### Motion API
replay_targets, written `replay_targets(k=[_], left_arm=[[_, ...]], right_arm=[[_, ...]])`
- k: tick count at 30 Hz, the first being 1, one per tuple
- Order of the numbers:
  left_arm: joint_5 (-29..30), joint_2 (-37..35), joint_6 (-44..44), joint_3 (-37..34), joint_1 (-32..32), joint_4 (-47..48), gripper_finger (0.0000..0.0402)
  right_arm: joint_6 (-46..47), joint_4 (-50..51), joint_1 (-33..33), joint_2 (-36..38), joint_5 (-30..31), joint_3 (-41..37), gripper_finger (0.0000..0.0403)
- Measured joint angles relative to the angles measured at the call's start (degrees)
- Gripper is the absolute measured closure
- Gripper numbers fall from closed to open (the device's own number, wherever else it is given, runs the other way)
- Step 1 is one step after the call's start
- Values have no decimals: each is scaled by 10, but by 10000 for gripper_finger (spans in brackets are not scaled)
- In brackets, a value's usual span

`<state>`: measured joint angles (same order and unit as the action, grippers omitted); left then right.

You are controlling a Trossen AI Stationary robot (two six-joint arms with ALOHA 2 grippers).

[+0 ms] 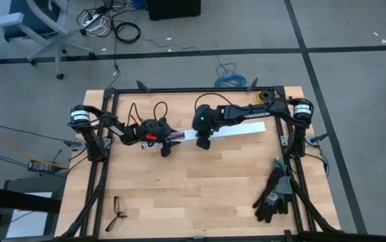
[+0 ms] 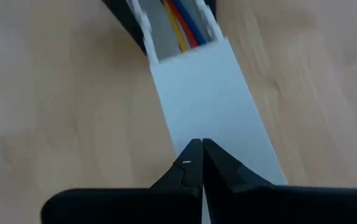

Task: Ziptie cables
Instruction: Close the white cable duct with the white cable duct cover

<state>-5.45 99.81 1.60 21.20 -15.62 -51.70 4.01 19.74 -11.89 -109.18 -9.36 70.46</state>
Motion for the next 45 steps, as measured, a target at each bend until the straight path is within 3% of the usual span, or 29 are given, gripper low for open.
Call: replay_targets(k=[3, 9, 17, 26, 37, 45], left_arm=[[-2, 0, 0, 0, 0, -1, 149], [-2, 0, -2, 0, 0, -1, 149], [-1, 1, -4, 2, 0, 0, 149], [-3, 1, 4, 2, 0, -4, 144], [-4, 1, 30, 7, 0, -8, 91], [1, 1, 31, 18, 0, -11, 97]], right_arm=[[0, -92, -2, -41, -40, 3, 403], [-12, -162, 1, -41, -30, -2, 403], [-55, -128, 7, 11, 26, -4, 403], [-52, -95, 10, 19, 25, -3, 403], [-51, -92, 10, 19, 23, -3, 403], [-51, -92, 10, 20, 23, -2, 403]])
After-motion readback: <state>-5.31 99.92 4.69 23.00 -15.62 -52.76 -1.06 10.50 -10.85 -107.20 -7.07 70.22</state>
